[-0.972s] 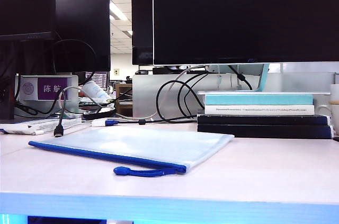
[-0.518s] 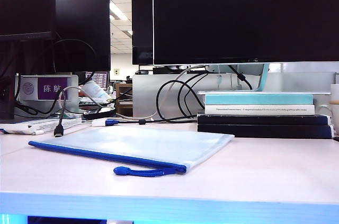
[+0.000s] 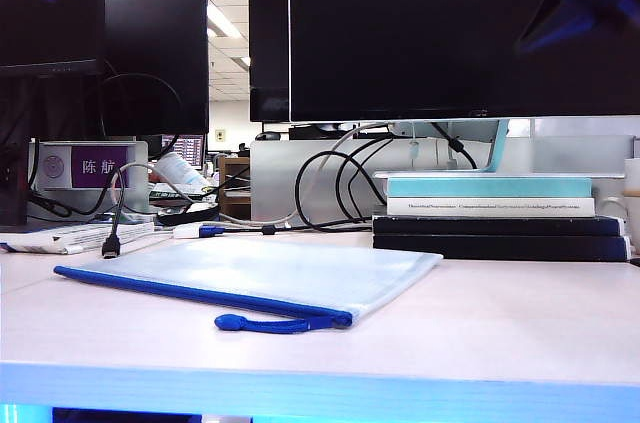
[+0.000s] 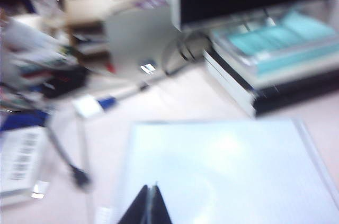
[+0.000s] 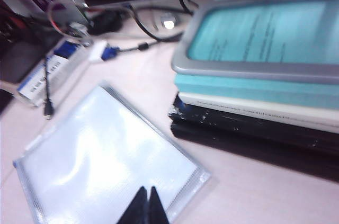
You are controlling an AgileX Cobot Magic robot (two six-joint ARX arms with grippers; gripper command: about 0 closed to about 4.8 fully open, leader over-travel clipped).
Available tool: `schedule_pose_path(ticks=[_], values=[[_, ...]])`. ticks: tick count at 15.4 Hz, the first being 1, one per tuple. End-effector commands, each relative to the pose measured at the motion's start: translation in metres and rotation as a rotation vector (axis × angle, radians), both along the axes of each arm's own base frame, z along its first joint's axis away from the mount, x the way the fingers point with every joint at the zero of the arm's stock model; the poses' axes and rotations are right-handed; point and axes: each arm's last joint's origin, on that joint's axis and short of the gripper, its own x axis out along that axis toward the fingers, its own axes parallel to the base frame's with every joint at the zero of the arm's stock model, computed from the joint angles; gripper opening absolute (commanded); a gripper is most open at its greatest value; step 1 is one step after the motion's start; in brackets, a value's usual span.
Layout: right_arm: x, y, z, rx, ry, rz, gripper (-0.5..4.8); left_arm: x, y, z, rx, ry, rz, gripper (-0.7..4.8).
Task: Pick up the transparent plastic file bag with a blue zipper and open its zipper.
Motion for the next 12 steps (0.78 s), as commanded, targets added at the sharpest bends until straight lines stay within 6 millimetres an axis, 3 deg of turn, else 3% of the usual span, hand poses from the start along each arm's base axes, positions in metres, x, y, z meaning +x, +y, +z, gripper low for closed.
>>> schedule_pose_path(ticks=[1,3,5,6,9,11,12], values=[[0.026,0.002,-0.009,0.021,0.089,0.058,-0.01,0.011,-0.021,-0.009,0.106,-0.002,0.028,-0.02],[0.055,0.005,-0.028,0.033,0.176,0.090,-0.01,0.021,-0.046,-0.019,0.131,-0.004,-0.040,0.31],[0.072,0.007,-0.045,0.032,0.232,0.089,-0.01,0.029,-0.061,-0.029,0.136,0.013,-0.082,0.36],[0.081,0.006,-0.058,0.035,0.274,0.087,-0.01,0.034,-0.067,-0.035,0.142,0.028,-0.098,0.69],[0.095,0.007,-0.091,0.041,0.370,0.095,-0.01,0.045,-0.079,-0.054,0.141,0.091,-0.126,1.32],[0.102,0.009,-0.109,0.078,0.418,0.139,0.03,0.049,-0.086,-0.064,0.139,0.116,-0.176,1.35],[0.105,0.010,-0.115,0.091,0.437,0.156,0.33,0.050,-0.088,-0.066,0.131,0.122,-0.204,1.37]])
